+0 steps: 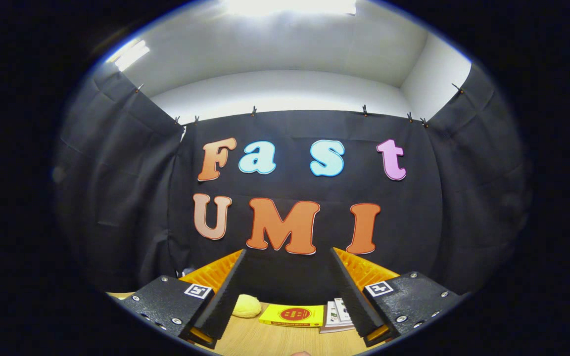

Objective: Open the storage box then place both shoes into the box .Put the left shoe in first, then the right shoe, with the right side of both shoes facing outward in a uniform manner.

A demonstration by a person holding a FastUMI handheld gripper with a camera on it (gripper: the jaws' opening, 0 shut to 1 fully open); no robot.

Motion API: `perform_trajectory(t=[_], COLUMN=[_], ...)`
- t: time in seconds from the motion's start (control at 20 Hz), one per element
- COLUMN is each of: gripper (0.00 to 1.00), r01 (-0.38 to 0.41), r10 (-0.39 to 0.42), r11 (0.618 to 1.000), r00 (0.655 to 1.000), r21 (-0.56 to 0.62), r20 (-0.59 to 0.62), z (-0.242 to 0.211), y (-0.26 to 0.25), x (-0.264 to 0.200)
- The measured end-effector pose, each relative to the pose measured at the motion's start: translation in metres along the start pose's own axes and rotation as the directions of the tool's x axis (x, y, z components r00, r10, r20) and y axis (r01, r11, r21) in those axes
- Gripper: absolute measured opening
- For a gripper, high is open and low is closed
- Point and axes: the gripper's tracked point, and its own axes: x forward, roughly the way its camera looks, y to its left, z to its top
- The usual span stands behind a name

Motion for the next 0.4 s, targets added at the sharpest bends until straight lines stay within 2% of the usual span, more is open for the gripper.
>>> perform_trajectory(t=[0.4], gripper=[0.97], r01=[-0.004], r10=[0.004], r11=[1.000], r00=[1.000], r21=[-0.021], r20=[-0.010], z=[-0.0084], y=[0.0040], x=[-0.0041])
